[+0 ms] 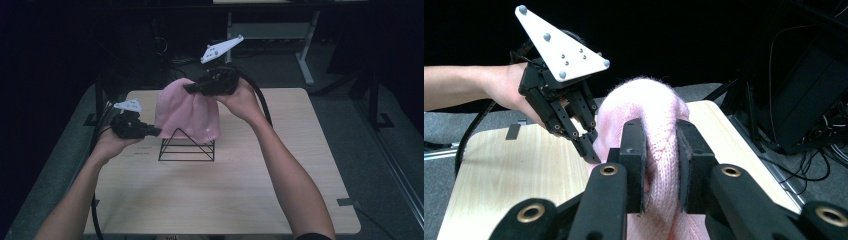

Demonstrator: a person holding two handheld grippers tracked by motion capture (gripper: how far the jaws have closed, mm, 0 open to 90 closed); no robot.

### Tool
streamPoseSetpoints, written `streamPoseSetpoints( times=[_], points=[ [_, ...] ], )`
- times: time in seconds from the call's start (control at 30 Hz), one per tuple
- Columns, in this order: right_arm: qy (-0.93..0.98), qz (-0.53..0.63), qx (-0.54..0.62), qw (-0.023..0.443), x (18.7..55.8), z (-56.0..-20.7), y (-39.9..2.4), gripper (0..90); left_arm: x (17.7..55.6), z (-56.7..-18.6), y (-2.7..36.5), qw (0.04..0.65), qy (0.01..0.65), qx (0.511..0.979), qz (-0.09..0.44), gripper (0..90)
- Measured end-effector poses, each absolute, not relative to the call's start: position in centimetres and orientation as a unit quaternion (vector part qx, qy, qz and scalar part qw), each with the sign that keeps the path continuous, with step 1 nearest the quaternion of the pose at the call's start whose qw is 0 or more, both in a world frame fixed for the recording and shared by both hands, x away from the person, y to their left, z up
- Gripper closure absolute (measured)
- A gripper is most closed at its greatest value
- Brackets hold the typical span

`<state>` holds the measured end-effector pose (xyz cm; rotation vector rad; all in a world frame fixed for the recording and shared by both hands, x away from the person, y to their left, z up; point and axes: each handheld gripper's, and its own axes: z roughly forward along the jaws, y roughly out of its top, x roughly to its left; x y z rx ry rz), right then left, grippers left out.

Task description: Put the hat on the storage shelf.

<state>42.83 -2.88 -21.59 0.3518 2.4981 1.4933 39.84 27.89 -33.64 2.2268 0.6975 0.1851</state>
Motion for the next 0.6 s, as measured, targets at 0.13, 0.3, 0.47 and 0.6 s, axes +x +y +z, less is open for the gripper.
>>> streamPoseSetpoints(
  times=[0.13, 0.3, 0.47, 0.6],
  points=[
    [0.852, 0.5, 0.119, 0.104, 42.7, -21.9, -2.6, 75.8, 39.9, -34.0, 27.9, 0.38, 0.275, 0.88, 0.072, 84.5],
    [0.854, 0.497, 0.122, 0.098, 42.7, -22.6, -2.6, 75.8, 39.9, -34.3, 27.8, 0.363, 0.273, 0.888, 0.071, 85.2],
    [0.858, 0.491, 0.122, 0.094, 42.6, -23.2, -2.6, 75.9, 40.1, -34.6, 27.7, 0.35, 0.272, 0.894, 0.071, 85.4],
    [0.861, 0.487, 0.12, 0.088, 42.5, -23.7, -2.4, 75.9, 40.1, -35.2, 27.9, 0.346, 0.283, 0.891, 0.073, 85.2]
  ],
)
